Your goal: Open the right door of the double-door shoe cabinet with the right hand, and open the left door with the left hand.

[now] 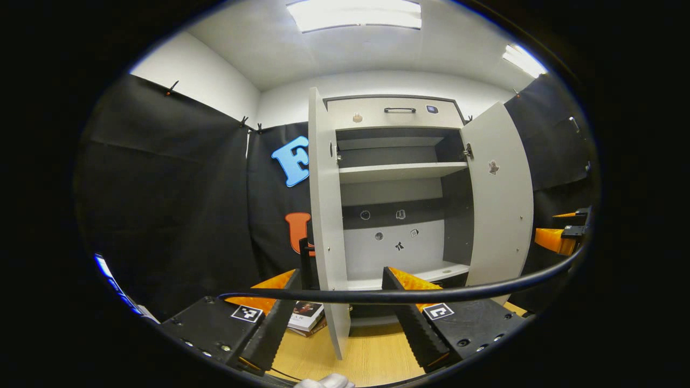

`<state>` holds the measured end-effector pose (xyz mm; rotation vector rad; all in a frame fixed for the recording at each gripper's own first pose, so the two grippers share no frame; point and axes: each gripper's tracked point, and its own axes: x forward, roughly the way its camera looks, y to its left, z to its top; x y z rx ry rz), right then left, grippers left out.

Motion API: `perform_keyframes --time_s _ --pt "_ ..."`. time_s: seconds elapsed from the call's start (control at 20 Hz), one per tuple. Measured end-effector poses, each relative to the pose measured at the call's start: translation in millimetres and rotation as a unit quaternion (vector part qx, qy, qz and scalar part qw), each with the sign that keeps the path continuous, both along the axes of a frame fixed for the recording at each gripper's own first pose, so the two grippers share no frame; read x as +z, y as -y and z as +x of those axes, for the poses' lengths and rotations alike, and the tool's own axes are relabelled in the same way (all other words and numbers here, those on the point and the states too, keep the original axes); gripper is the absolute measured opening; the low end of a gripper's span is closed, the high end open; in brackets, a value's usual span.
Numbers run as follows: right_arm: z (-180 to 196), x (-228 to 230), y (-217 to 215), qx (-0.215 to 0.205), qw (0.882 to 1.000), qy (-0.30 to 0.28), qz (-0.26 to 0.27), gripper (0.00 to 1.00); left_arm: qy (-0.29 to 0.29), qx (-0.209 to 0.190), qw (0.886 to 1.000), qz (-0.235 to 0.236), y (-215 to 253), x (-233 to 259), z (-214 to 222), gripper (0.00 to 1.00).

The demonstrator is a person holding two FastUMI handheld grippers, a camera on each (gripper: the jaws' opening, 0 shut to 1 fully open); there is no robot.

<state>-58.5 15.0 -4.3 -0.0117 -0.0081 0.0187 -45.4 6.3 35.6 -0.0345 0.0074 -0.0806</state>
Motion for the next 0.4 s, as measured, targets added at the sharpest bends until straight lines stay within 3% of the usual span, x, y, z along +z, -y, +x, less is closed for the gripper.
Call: perform_keyframes --time_s 0.4 --pt "2.9 6.6 -1.0 -0.003 1.0 0.009 0.007 1.0 -0.001 0.001 1.0 -0.005 -1.2 -1.6 4.5 0.92"
